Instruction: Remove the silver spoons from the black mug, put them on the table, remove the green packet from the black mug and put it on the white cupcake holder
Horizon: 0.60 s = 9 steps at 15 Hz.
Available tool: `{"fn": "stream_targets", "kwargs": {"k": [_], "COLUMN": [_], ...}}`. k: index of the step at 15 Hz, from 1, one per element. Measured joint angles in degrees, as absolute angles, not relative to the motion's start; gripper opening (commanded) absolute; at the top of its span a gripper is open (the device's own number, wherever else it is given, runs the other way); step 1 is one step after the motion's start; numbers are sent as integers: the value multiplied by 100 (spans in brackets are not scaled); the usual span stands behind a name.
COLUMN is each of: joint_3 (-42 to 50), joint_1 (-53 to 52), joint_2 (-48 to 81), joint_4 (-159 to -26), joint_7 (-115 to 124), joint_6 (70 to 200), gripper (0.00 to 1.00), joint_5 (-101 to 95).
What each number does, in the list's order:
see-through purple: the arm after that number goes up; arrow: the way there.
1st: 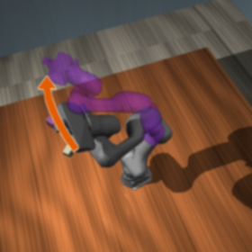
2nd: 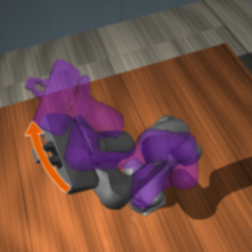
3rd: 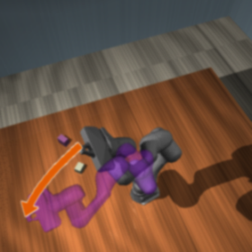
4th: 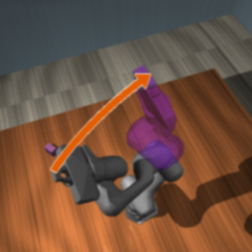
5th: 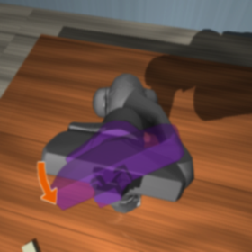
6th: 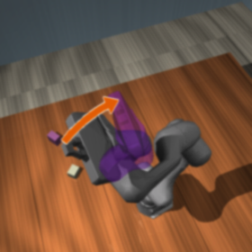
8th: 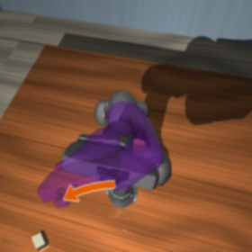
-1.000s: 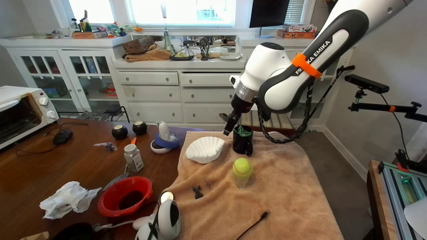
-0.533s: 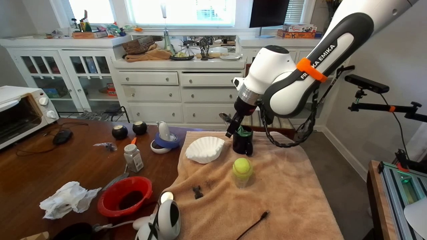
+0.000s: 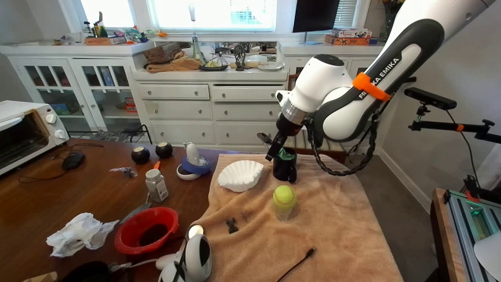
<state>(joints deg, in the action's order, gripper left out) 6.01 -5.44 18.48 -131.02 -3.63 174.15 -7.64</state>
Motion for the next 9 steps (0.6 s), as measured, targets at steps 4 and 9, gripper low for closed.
{"fn": "stream_targets", "kwargs": {"k": [4,9], "joint_3": [777,871], "joint_1": [-662,-793], "joint_2": [1848,1848], "joint_4": [-13116,-13374], "joint_7": [-359,-359], "joint_6": [17574,18146], "gripper": [100,100], "joint_5": [-806,-807]}}
